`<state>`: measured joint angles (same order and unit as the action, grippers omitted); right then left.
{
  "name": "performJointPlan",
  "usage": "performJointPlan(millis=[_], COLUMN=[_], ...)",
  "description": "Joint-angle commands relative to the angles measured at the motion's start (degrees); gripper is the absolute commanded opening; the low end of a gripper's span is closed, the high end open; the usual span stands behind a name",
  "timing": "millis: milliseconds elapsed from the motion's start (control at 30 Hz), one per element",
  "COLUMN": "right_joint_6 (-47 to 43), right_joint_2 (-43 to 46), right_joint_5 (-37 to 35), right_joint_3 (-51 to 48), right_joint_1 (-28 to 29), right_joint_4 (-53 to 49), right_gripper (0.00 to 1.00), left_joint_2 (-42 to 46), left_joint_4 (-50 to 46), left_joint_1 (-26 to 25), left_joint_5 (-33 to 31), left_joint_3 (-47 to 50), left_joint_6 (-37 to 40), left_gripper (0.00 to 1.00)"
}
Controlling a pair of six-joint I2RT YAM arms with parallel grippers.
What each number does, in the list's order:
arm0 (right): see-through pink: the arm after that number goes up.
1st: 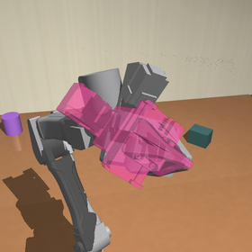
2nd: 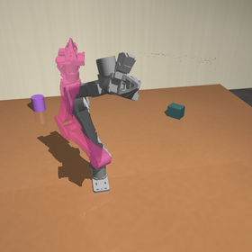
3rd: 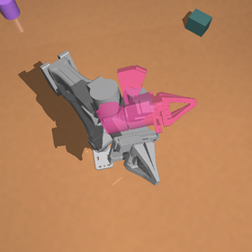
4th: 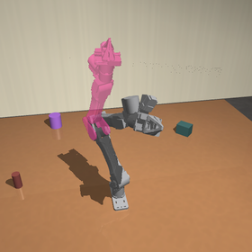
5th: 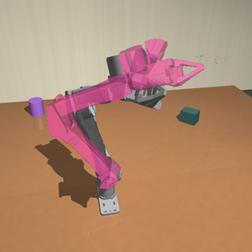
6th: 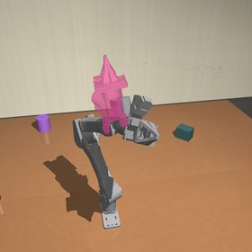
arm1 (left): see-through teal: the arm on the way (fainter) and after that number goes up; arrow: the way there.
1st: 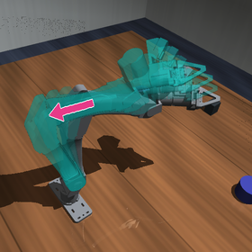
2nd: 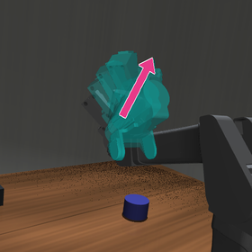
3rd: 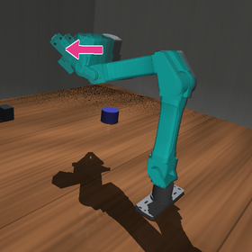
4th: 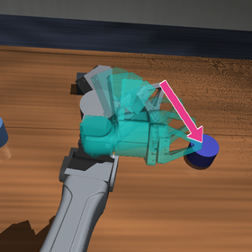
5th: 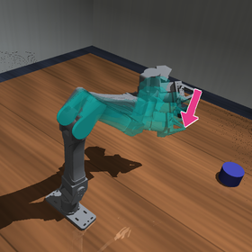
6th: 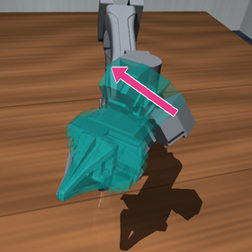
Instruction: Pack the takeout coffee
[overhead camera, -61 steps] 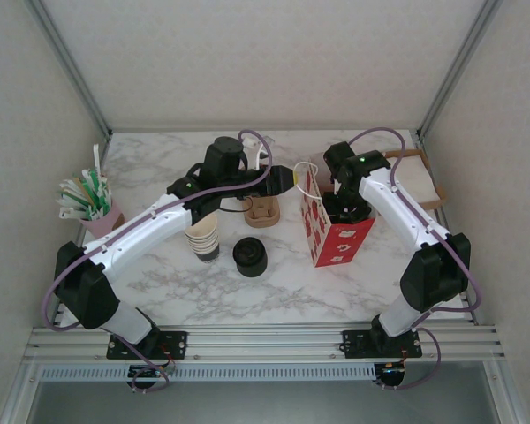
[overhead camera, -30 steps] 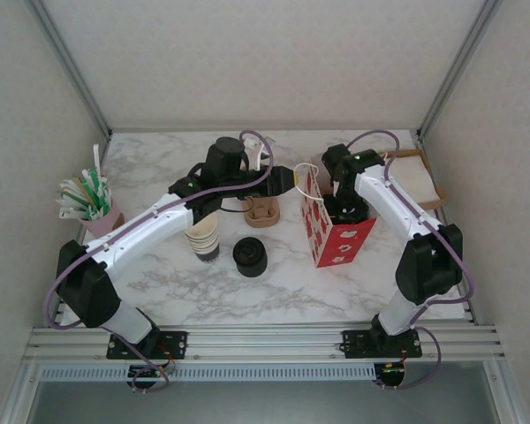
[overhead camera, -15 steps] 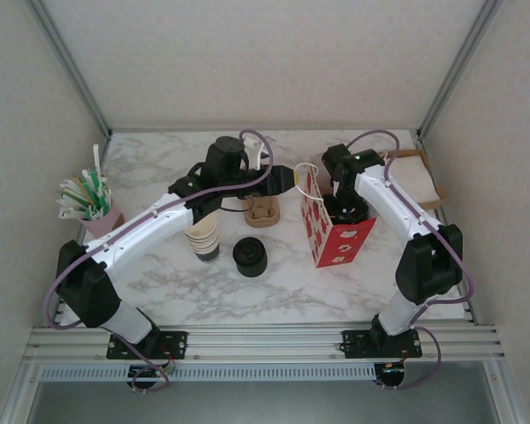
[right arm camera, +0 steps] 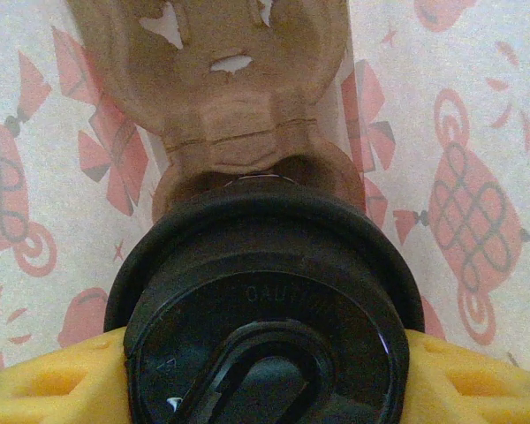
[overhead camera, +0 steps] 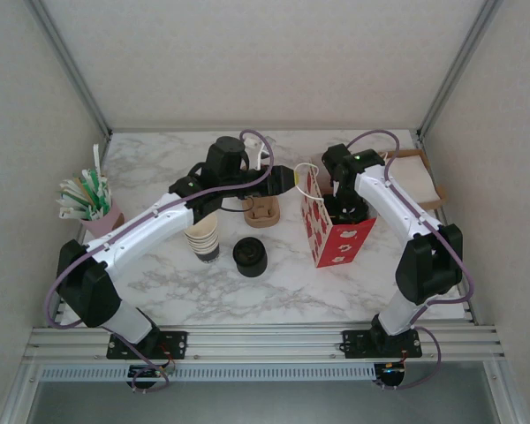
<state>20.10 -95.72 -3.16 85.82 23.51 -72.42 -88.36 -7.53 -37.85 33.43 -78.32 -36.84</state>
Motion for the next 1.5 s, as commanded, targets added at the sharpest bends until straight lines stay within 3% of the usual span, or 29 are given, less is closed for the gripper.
performJointPlan(millis=[0, 600, 1467], right_joint_6=[-0.7, -0.84, -0.5], right_joint_2=[-0.43, -0.55, 2.73], right_joint_5=[-0.16, 1.22, 0.52], right_joint_3=[1.29, -1.25, 1.67], right_joint_1=[-0.46, -0.56, -0.48], right_joint_4=[-0.53, 2.73, -1.22], right_gripper=[0.62, 0.63, 0.81], left_joint_2=[-0.63, -0.5, -0.46], left_joint_4=[0.28, 0.42, 0.94], left_joint_1=[-0.39, -0.38, -0.38], left_joint_5=[-0.38, -0.36, -0.35], left_joint_3=[-1.8, -1.66, -1.54], left_joint_6=[0.8, 0.69, 0.23], left_gripper=[0.48, 0.49, 0.5])
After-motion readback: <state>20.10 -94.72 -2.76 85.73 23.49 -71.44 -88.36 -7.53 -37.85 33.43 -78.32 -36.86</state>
